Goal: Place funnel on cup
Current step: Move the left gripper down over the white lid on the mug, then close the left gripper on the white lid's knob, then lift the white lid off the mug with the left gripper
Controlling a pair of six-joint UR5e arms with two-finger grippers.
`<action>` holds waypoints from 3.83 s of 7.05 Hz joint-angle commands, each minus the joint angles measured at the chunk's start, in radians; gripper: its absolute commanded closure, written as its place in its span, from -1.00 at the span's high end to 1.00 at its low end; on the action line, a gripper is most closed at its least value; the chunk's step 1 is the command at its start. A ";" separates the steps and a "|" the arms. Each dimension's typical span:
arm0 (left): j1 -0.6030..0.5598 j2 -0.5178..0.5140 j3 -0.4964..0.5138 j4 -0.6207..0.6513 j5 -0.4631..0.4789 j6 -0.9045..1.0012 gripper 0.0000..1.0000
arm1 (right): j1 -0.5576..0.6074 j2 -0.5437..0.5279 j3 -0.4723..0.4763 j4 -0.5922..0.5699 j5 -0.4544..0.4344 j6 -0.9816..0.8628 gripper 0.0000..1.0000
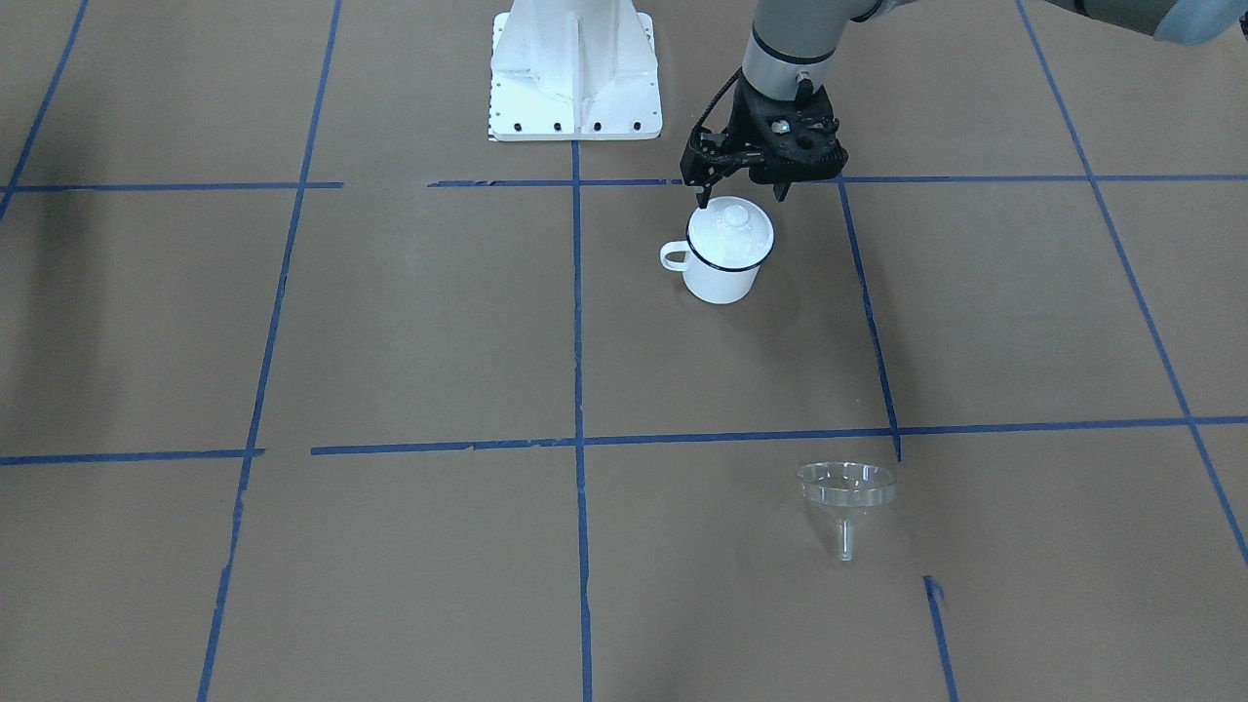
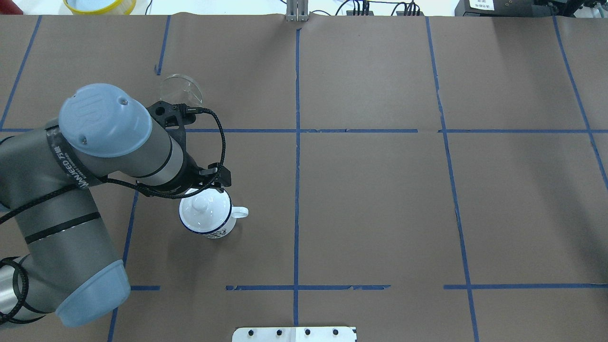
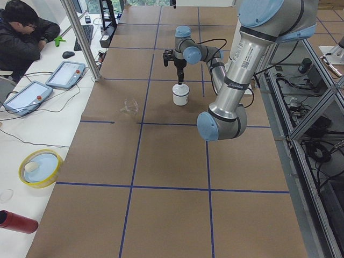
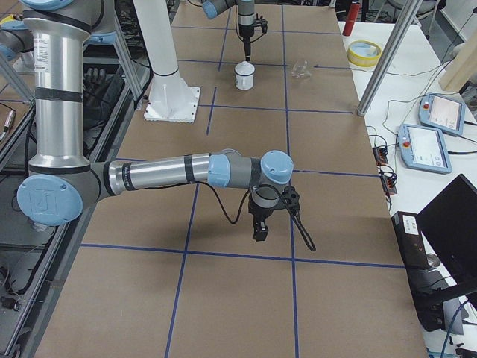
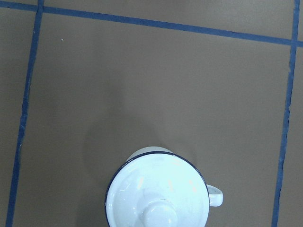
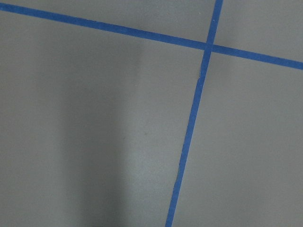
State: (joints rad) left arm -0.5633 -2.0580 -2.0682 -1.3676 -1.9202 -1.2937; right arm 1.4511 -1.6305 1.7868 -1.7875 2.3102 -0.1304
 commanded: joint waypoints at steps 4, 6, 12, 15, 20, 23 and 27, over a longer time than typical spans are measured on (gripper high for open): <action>0.059 0.036 0.031 -0.061 0.012 -0.056 0.97 | 0.000 0.001 0.000 -0.001 0.000 0.000 1.00; 0.059 0.036 0.031 -0.061 0.010 -0.058 0.49 | 0.000 0.000 0.000 0.000 0.000 0.000 1.00; 0.046 0.041 0.030 -0.059 0.012 -0.045 0.33 | 0.000 0.000 0.000 0.000 0.000 0.000 1.00; 0.046 0.041 0.033 -0.059 0.012 -0.045 0.29 | 0.000 0.000 0.000 0.000 0.000 0.000 1.00; 0.028 0.039 0.039 -0.056 0.013 -0.027 0.25 | 0.000 0.000 0.000 0.000 0.000 0.000 1.00; 0.023 0.039 0.039 -0.054 0.012 -0.027 0.12 | 0.000 0.000 0.000 0.000 0.000 0.000 1.00; -0.001 0.026 0.005 0.006 0.007 -0.029 -1.00 | 0.000 0.001 0.000 0.000 0.000 0.000 1.00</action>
State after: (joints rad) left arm -0.5465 -2.0241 -2.0416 -1.4009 -1.9105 -1.3229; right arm 1.4511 -1.6301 1.7871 -1.7871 2.3101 -0.1304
